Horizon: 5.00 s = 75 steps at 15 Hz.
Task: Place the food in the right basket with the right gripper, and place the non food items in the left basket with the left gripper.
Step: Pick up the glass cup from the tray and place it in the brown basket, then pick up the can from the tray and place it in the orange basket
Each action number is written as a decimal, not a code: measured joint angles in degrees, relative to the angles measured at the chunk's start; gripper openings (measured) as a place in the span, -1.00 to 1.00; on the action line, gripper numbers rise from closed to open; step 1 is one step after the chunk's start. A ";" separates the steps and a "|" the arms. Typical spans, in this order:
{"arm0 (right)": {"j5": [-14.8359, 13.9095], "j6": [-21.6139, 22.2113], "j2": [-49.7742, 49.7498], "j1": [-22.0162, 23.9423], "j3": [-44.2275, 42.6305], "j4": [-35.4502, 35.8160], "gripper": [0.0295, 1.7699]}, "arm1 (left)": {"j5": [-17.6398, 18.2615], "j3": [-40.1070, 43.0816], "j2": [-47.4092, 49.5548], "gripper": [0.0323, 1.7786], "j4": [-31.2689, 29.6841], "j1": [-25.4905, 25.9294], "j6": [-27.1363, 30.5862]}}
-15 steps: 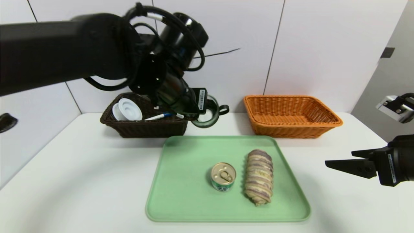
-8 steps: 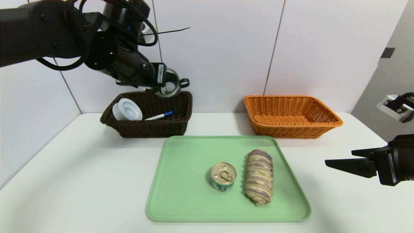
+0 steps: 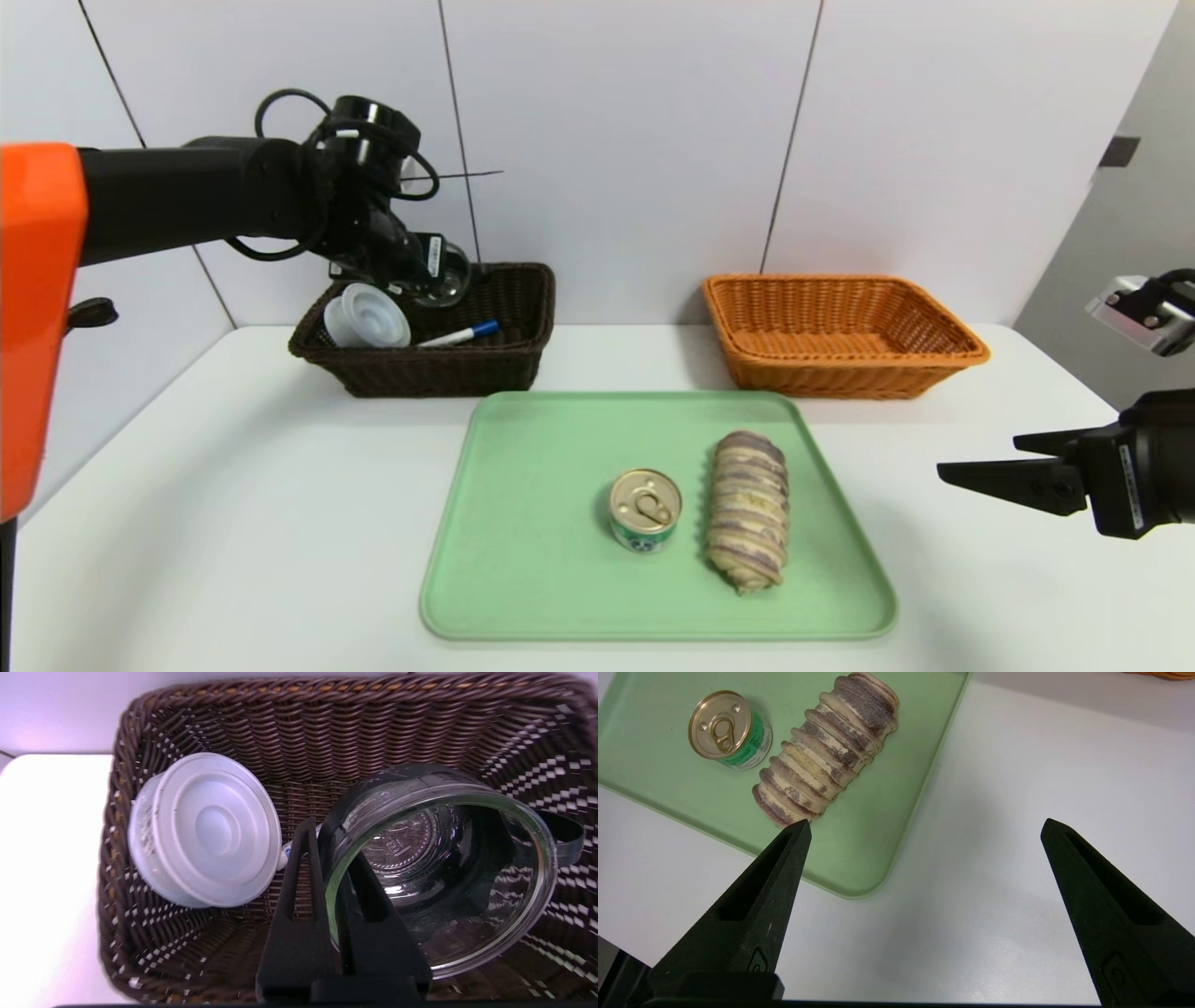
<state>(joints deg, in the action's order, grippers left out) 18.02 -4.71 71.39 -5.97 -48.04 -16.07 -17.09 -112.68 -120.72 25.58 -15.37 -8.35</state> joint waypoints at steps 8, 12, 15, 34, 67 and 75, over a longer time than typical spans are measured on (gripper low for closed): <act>-0.02 -0.06 -0.09 0.07 -0.02 -0.02 0.92 | 0.26 -0.09 -6.03 -0.21 -0.46 1.05 -0.30; -0.09 -0.06 -0.09 0.11 0.04 -0.02 0.92 | 0.15 -0.09 -6.12 0.25 -0.44 1.21 -0.52; -0.05 -0.06 -0.17 0.09 0.02 -0.02 0.92 | 0.04 -0.09 -3.01 0.46 -0.37 1.23 -0.02; -0.63 -0.72 8.87 -16.29 -12.79 -0.09 0.92 | 0.50 27.76 36.13 0.88 22.32 -16.13 -15.81; -20.16 -6.40 51.58 -39.23 -58.71 -34.78 0.92 | -0.11 37.27 48.53 0.90 21.66 -22.05 -11.87; -20.55 -6.49 55.37 -39.53 -62.56 -38.18 0.92 | -0.10 37.27 48.43 0.90 21.64 -21.99 -11.98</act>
<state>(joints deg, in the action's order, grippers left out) -2.54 -11.19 126.76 -45.51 -110.61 -54.25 -17.19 -75.41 -72.29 47.21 -37.36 -20.33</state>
